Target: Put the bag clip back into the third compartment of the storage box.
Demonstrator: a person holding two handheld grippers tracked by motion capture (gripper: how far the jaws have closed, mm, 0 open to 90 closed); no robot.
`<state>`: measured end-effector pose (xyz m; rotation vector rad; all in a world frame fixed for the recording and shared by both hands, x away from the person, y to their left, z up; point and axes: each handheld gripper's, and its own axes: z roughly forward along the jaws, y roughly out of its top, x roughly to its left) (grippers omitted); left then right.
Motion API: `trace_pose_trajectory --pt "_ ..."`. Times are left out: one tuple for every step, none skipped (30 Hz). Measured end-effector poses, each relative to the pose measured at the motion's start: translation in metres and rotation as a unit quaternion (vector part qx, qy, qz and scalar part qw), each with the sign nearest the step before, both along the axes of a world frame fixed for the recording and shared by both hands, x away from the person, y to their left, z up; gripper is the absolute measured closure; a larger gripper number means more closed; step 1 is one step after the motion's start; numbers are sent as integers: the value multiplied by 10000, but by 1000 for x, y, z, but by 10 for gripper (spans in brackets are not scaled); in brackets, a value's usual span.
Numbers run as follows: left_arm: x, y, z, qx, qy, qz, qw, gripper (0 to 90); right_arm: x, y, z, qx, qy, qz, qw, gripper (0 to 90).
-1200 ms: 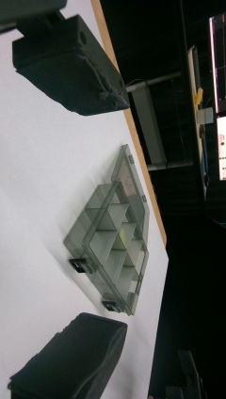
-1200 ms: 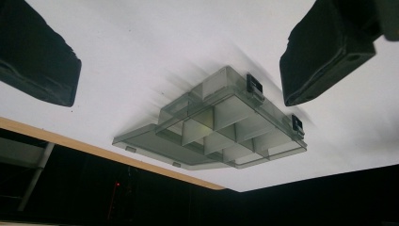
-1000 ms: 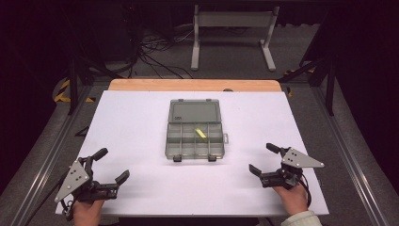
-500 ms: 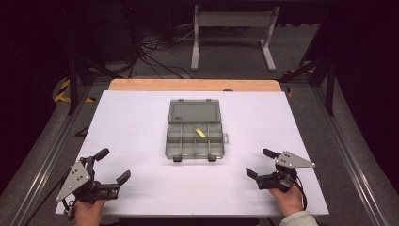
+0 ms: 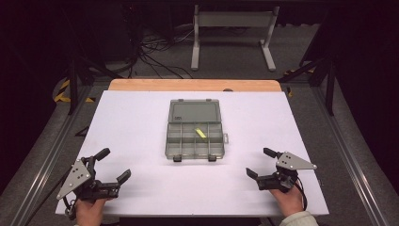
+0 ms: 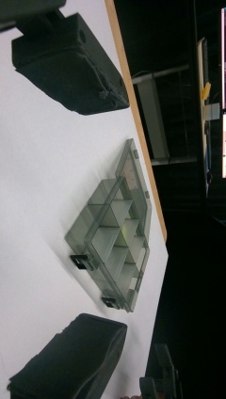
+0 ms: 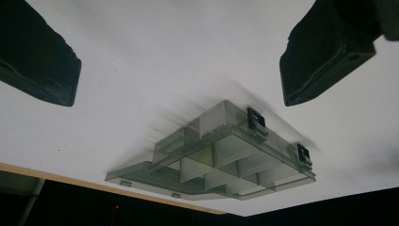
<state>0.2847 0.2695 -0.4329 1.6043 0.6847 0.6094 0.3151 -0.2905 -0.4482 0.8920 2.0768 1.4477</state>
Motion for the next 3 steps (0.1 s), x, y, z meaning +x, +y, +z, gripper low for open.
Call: trace_pose_trajectory --pt "0 0 0 0 0 0 10000 1 0 0 0 0 0 0 10000 0" --pt "0 0 0 -16 9 9 10000 1 0 0 0 -6 10 -4 10000 0" --pt "0 0 0 -16 9 9 10000 1 0 0 1 2 2 1 10000 0"
